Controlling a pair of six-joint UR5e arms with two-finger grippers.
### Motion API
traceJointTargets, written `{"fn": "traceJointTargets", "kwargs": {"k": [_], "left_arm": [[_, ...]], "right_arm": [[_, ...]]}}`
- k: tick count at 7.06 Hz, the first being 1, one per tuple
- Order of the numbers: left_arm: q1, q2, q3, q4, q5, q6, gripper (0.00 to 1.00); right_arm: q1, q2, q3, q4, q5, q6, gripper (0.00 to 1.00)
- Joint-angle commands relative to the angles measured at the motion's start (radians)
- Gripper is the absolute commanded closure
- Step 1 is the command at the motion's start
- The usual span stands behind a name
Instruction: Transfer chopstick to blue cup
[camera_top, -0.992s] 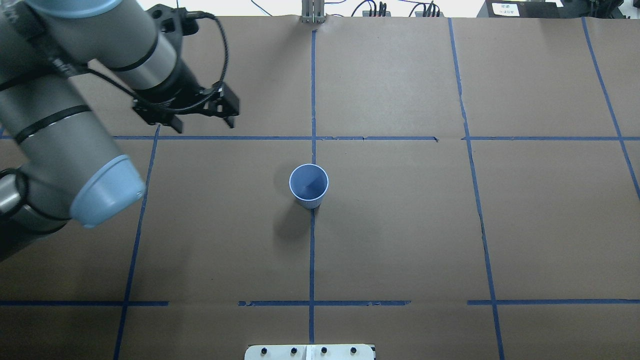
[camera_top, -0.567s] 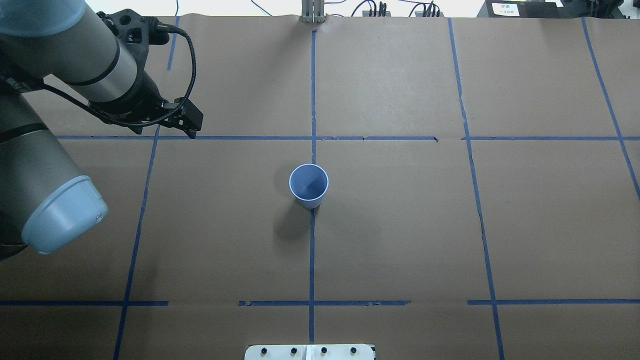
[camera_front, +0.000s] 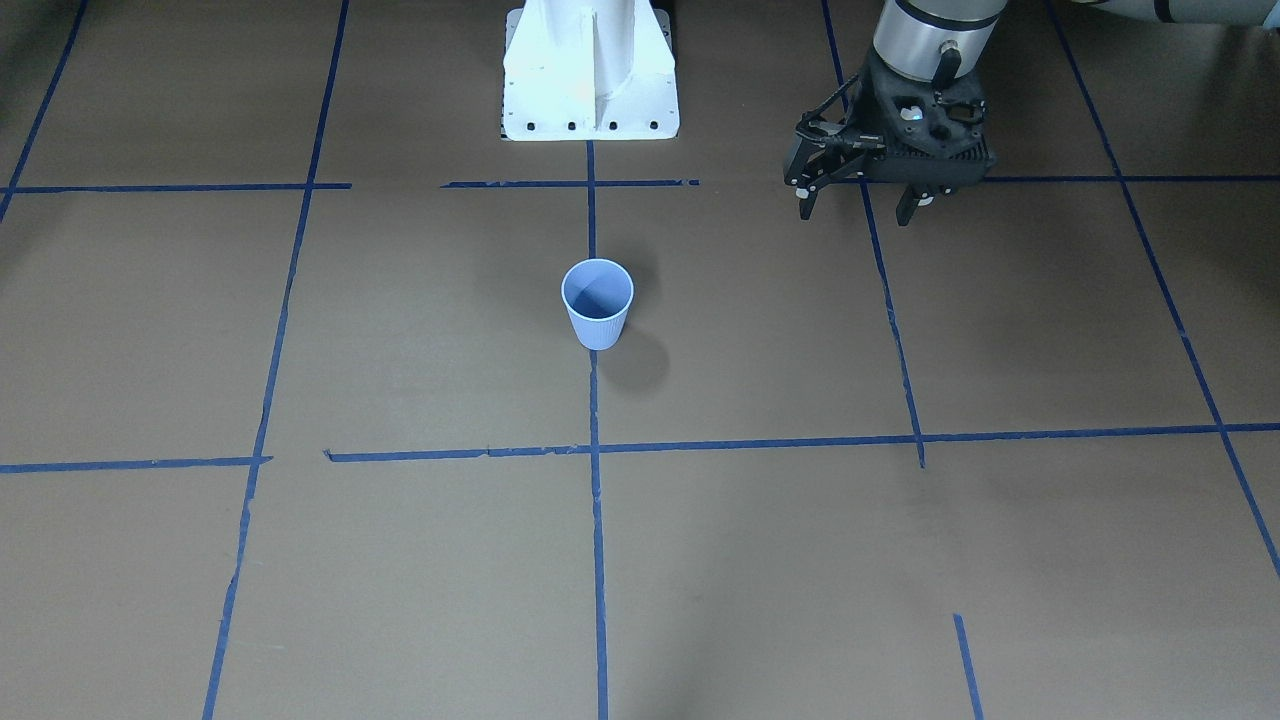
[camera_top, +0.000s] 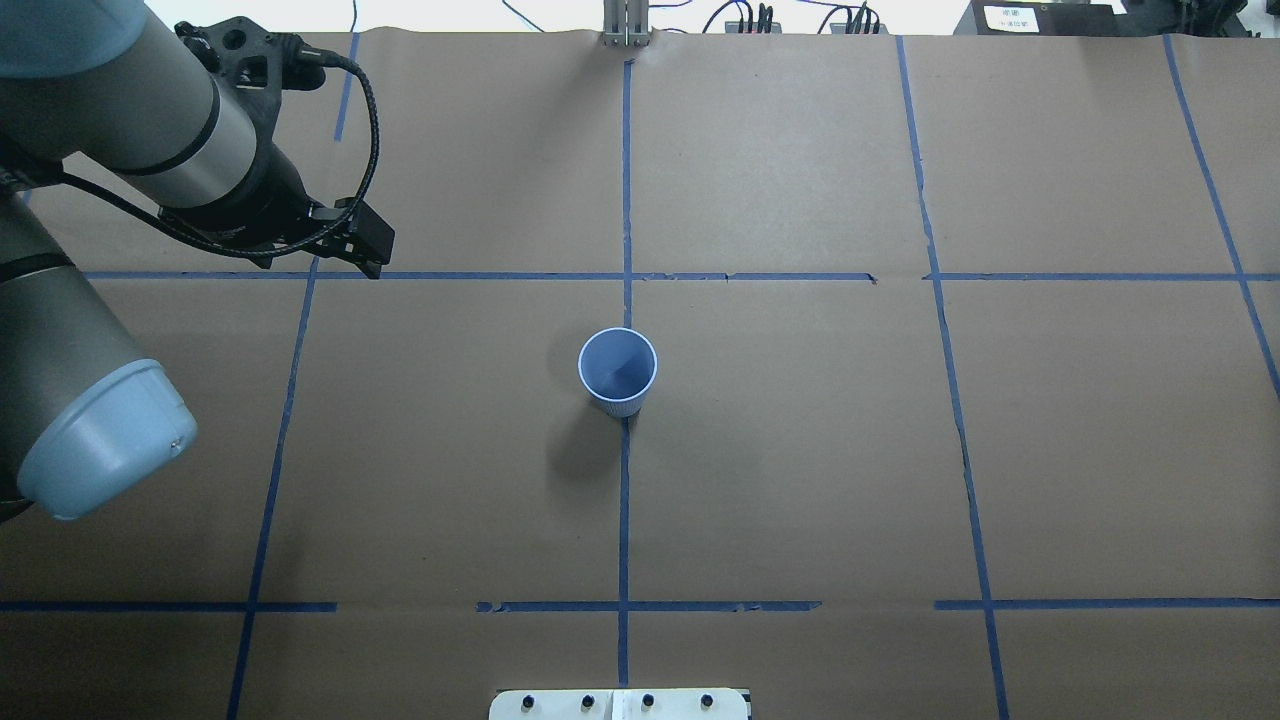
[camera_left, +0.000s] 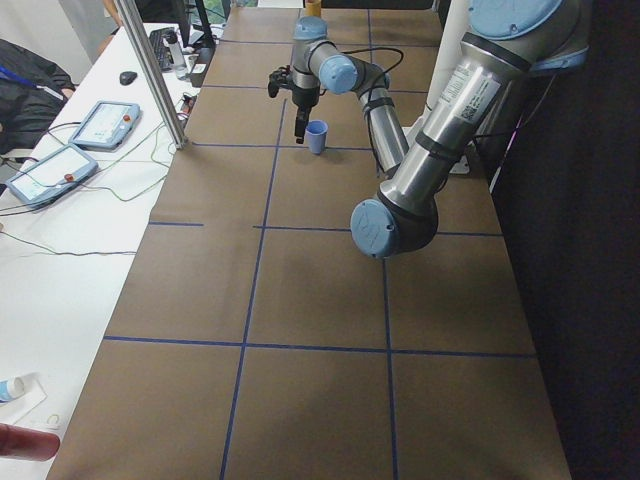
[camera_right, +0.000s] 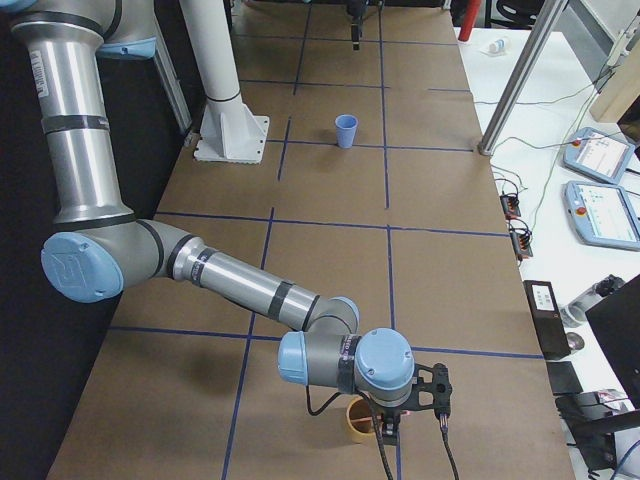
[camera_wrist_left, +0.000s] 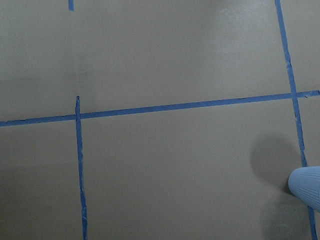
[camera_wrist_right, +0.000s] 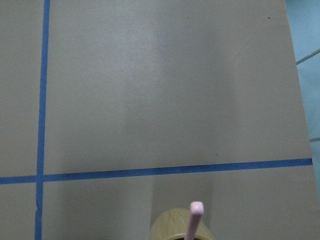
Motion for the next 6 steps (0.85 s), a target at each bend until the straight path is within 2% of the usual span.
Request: {"fn": "traceJointTargets", "kwargs": {"k": [1, 2, 4, 5, 6], "left_arm": [[0.0, 0.001, -0.007, 0.001, 0.0, 0.0, 0.0], [0.0, 0.003, -0.007, 0.0, 0.0, 0.0, 0.0], [0.0, 0.004, -0.008, 0.001, 0.0, 0.0, 0.0], [-0.001, 0.004, -0.008, 0.001, 0.0, 0.0, 0.0], [-0.001, 0.004, -0.008, 0.001, 0.0, 0.0, 0.0]], "right_arm": [[-0.002, 0.011, -0.053, 0.011, -0.002, 0.017, 0.0], [-0.003, 0.011, -0.129, 0.126, -0.034, 0.02, 0.0], [-0.025, 0.028, -0.142, 0.153, -0.048, 0.09, 0.01], [-0.028, 0.031, -0.137, 0.153, -0.048, 0.093, 0.11], [-0.029, 0.033, -0.134, 0.153, -0.048, 0.093, 0.12]]}}
